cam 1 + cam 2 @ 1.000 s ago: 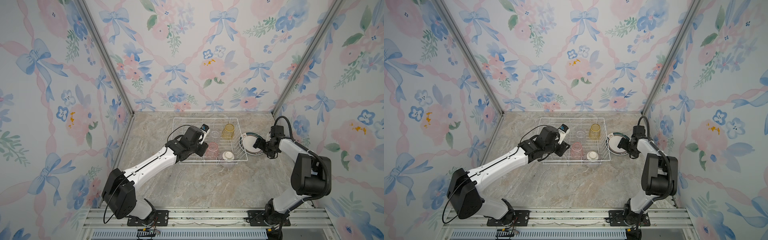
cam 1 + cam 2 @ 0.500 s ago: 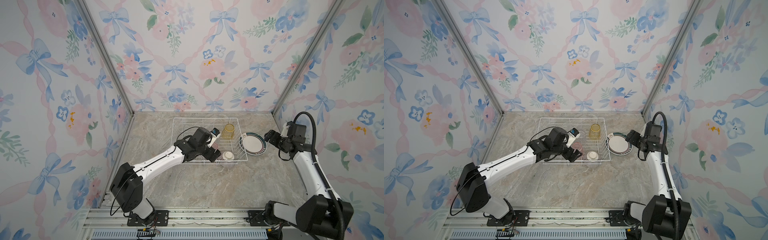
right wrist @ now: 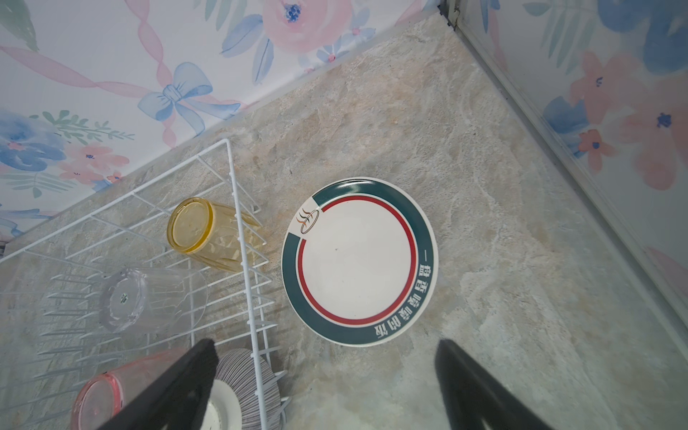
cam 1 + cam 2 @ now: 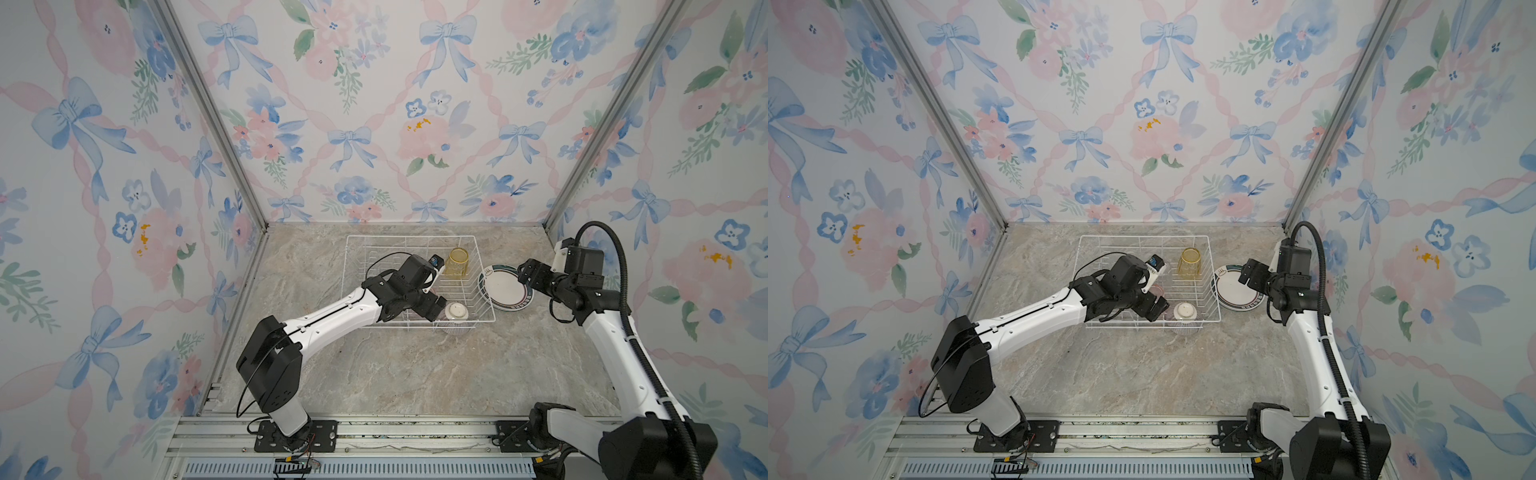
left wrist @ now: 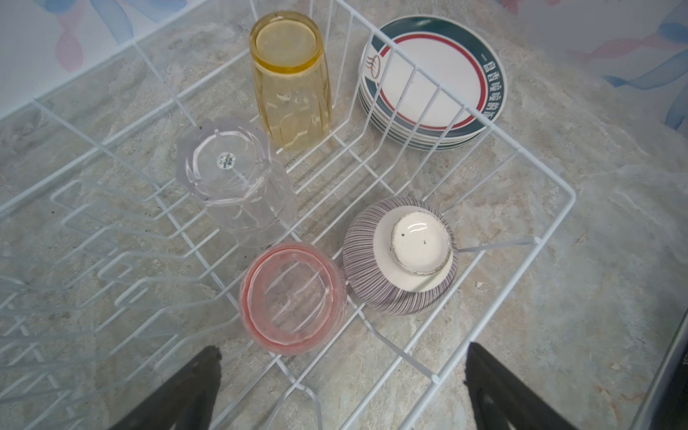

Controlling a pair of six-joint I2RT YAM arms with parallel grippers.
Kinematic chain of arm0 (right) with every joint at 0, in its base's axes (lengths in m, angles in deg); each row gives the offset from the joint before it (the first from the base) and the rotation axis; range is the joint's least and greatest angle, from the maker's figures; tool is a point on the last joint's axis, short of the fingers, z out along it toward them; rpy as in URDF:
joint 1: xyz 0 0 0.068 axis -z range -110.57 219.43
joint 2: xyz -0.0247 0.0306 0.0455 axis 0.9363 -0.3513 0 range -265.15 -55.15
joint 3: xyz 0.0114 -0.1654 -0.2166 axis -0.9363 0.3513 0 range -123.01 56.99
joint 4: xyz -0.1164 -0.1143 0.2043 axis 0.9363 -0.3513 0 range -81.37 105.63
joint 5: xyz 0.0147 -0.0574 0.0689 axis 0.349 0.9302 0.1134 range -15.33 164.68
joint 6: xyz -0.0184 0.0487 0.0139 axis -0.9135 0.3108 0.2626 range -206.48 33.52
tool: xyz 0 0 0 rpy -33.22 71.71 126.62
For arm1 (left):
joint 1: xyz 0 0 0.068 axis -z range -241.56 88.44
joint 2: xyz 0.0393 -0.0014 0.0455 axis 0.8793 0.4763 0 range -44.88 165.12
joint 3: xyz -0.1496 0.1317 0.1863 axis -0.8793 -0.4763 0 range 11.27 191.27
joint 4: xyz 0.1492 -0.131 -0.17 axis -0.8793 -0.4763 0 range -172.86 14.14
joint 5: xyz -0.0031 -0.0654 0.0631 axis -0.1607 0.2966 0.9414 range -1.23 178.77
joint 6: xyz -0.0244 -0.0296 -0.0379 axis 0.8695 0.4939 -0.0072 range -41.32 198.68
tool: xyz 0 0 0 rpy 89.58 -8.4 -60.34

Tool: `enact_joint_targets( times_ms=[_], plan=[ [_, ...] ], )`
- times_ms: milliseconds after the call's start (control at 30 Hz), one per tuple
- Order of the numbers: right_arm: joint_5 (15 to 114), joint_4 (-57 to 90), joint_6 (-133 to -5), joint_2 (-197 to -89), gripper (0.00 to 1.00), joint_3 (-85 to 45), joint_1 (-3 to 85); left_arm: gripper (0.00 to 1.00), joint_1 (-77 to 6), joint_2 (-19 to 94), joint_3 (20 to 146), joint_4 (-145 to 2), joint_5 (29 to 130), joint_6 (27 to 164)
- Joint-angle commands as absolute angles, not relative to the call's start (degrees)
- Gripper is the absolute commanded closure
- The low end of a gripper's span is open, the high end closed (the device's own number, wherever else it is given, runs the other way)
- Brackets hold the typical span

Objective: Unload the mixed dishes from the dish rack
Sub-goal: 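Lower the left gripper down around the pink cup while the right gripper draws back, then close the left gripper on the pink cup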

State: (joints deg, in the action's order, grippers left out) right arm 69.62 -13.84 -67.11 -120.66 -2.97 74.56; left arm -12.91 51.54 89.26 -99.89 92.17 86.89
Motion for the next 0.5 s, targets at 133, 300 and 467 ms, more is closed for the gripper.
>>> enact_joint_targets(
  times_ms=[133,300,467],
  plan=[
    [70.3,-15.2,-68.8,-118.5,0.05,-3.0,73.9,0.04,-12.7,60.2,99.7,-112.6,101.2,89.4],
    [70.3,-15.1,-69.2,-117.9,0.04,-2.8,73.9,0.20,-13.0,63.9,103.3,-115.0,100.7,90.9],
    [70.7,-14.7,-69.5,-117.4,0.02,-2.3,73.8,0.17,-13.3,66.3,105.6,-116.0,98.3,91.1]
  ],
)
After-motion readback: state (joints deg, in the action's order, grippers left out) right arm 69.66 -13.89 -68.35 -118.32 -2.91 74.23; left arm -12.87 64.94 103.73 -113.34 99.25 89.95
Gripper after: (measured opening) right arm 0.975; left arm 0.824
